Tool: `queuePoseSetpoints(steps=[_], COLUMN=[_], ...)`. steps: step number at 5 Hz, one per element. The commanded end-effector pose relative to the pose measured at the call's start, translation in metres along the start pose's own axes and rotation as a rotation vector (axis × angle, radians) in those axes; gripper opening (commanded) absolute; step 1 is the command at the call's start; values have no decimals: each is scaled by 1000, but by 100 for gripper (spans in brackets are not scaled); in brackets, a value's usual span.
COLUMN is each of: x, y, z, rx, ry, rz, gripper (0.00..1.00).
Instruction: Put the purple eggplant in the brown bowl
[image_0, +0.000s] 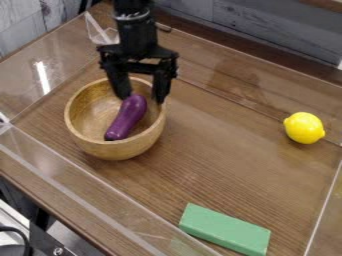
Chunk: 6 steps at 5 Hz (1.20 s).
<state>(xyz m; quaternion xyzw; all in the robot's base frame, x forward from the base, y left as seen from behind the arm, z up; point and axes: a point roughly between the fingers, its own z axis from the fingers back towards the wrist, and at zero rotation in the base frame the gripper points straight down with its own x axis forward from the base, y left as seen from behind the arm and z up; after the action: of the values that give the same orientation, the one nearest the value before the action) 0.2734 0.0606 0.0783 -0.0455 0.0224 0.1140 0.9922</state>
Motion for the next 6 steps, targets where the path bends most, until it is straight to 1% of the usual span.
queuePoseSetpoints(steps=[1, 2, 3, 4, 6], x=[12, 17, 21, 26, 31], y=[-12, -21, -20, -16, -12], z=[34, 40, 39, 33, 21], rx=[-16, -32, -34, -28, -17], ry=[-101, -118, -128, -126, -109], rz=[-16, -36, -40, -34, -26], gripper=[100, 100, 100, 100, 100])
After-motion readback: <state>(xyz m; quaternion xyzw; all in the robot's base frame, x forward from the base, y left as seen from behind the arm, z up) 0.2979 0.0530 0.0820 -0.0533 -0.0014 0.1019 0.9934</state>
